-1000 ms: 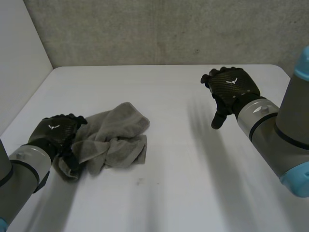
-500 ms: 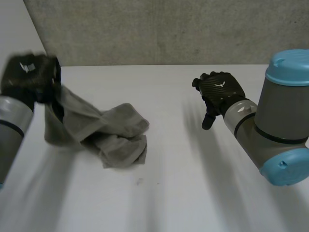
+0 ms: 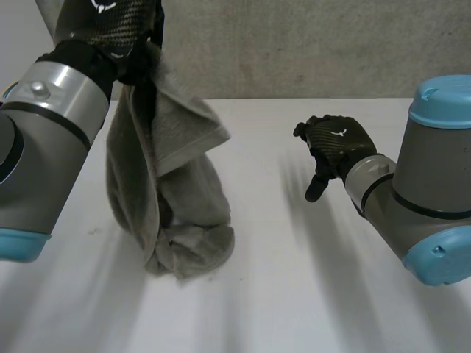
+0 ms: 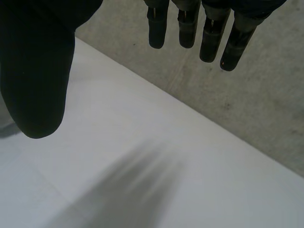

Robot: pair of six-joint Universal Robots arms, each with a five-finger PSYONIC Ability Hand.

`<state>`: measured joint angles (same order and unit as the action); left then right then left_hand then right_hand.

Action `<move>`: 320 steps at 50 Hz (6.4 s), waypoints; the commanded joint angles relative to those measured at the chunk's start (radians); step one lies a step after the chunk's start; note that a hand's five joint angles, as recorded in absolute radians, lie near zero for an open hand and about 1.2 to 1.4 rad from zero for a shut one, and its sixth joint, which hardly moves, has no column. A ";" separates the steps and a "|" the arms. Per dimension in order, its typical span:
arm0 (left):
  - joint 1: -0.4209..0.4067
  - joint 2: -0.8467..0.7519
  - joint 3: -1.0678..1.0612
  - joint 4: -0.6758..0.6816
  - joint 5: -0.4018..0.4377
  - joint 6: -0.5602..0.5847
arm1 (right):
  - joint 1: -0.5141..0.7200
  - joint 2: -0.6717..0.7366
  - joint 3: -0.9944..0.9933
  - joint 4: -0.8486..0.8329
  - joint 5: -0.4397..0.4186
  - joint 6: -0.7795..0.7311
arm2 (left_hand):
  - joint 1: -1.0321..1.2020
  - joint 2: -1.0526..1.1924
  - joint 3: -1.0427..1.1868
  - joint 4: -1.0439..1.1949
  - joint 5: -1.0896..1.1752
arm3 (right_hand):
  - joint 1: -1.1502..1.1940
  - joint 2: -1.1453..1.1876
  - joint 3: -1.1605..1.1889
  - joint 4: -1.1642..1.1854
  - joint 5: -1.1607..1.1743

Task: Fold the laundry

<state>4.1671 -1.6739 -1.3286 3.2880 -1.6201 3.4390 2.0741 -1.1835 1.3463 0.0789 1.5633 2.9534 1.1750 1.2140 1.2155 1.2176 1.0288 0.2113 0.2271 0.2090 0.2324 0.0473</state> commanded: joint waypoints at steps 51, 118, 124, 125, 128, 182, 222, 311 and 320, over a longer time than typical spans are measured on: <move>-0.070 -0.135 -0.056 0.018 -0.003 -0.235 | -0.074 -0.176 -0.133 -0.131 -0.040 0.129 | 0.221 0.182 0.181 0.179 0.193 | 1.185 1.169 1.187 1.164 1.174; 0.165 -0.241 -0.236 0.096 0.143 -0.262 | -0.042 -0.162 0.281 0.127 -0.124 -0.168 | -0.929 -0.968 -0.970 -0.972 -0.957 | 0.003 -0.013 0.005 -0.018 -0.008; 0.245 -0.245 -0.273 0.099 0.155 -0.267 | -0.011 -0.134 0.375 0.009 -0.154 -0.158 | -0.935 -0.974 -0.976 -0.978 -0.963 | 0.146 0.130 0.148 0.125 0.136; 0.249 -0.242 -0.284 0.099 0.155 -0.270 | -0.011 -0.134 0.375 0.009 -0.154 -0.158 | -0.935 -0.974 -0.976 -0.978 -0.963 | 0.147 0.131 0.149 0.126 0.136; 0.254 -0.239 -0.294 0.101 0.155 -0.270 | -0.011 -0.104 0.415 -0.080 -0.152 -0.161 | -0.938 -0.977 -0.978 -0.981 -0.966 | 0.264 0.248 0.266 0.243 0.253; 0.192 -0.322 -0.397 0.232 0.232 -0.273 | 0.004 -0.295 0.200 -0.045 -0.066 -0.264 | -0.962 -1.000 -1.002 -1.004 -0.990 | 1.185 1.169 1.187 1.164 1.174; 0.146 -0.014 -0.437 0.312 0.144 -0.110 | -0.138 -0.296 0.209 0.203 -0.130 -0.393 | 0.221 0.182 0.181 0.179 0.193 | 1.185 1.169 1.187 1.164 1.174; 0.159 -0.307 -0.541 0.440 0.106 0.246 | -0.170 0.032 0.246 -0.137 -0.060 -0.139 | 0.221 0.182 0.181 0.179 0.193 | 0.132 0.116 0.134 0.111 0.122; 0.223 -0.242 -0.543 0.438 0.108 0.244 | -0.244 0.007 0.318 -0.081 -0.072 -0.100 | 0.221 0.182 0.181 0.179 0.193 | 0.147 0.131 0.149 0.125 0.136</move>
<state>4.3511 -1.9504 -1.8698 3.7271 -1.5137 3.6847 1.8664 -1.1723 1.6193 -0.0500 1.5004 2.8373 1.1898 1.2172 1.2164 1.2180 1.0376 0.3279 0.3812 0.3603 0.3525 0.1651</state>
